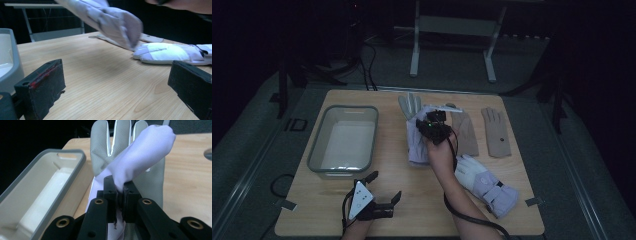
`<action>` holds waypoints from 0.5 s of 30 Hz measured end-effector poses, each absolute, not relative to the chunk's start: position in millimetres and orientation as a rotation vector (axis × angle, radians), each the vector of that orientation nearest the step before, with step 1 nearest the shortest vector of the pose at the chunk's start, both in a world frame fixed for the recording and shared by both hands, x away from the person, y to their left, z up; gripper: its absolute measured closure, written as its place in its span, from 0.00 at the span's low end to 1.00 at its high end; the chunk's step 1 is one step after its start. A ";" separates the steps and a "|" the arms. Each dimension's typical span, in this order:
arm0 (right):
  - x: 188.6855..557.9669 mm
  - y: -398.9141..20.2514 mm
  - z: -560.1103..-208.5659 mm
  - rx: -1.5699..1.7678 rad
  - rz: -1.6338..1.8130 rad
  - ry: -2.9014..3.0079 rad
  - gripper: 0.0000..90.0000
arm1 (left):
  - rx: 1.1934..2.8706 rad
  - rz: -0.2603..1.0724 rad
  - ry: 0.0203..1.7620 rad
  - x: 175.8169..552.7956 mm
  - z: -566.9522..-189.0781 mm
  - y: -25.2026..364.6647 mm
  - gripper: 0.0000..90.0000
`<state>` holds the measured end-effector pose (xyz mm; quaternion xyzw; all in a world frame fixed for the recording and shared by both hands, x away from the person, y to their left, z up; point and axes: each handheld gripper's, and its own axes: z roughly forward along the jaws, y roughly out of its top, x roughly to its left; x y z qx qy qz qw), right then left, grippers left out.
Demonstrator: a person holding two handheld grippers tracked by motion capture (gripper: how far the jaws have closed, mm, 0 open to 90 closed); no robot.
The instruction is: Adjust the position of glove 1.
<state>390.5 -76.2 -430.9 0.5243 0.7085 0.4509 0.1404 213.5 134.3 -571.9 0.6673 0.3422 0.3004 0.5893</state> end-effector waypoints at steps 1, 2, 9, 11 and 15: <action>383.1 -81.0 -432.1 1.541 1.320 2.038 0.93 | 1.554 0.699 0.797 213.5 -571.9 134.3 0.01; 378.9 -83.1 -433.5 1.551 1.325 2.039 0.93 | 1.555 0.700 0.797 213.4 -571.8 134.4 0.01; 357.5 -91.1 -457.7 1.637 1.256 2.048 0.93 | 1.552 0.698 0.784 211.6 -571.2 133.9 0.01; 356.4 -90.0 -474.9 1.686 1.220 2.045 0.93 | 1.560 0.690 0.783 211.9 -572.2 132.6 0.01; 358.0 -82.6 -491.2 1.711 1.202 2.065 0.93 | 1.568 0.685 0.779 212.3 -573.2 130.8 0.01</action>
